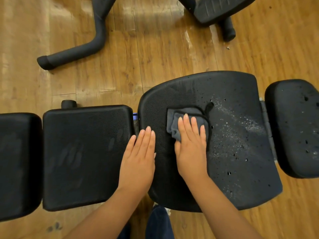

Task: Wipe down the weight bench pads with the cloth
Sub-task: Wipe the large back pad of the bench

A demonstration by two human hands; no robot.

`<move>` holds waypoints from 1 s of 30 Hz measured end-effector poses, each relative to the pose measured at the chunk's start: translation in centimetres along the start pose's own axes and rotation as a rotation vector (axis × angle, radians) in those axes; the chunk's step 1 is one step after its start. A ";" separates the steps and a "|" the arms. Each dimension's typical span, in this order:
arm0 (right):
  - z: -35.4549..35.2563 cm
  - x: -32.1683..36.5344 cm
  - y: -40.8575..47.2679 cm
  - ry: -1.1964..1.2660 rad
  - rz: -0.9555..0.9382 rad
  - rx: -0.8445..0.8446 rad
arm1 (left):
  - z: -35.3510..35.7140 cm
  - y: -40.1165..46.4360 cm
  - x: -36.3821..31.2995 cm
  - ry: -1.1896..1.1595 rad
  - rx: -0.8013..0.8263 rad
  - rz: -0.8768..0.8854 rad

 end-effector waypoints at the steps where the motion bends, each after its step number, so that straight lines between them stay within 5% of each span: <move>1: -0.1 0.0 1.1 -0.011 -0.002 0.001 | 0.0 0.0 0.0 0.001 0.000 -0.002; 15: -2.6 0.4 10.8 0.018 -0.083 0.063 | 0.0 0.1 -0.1 0.024 0.011 -0.009; 30: -0.4 -1.2 -6.1 -0.025 -0.068 0.077 | -0.1 -0.1 -0.1 0.054 0.029 -0.005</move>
Point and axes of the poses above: each hand's wrist, its own y-axis towards the middle knuckle, its own z-axis out of the palm, x = y × z, the point moved 8 cm from there along y, towards the middle knuckle, and after that the axes turned 3 degrees about -y, right-handed, at the moved point
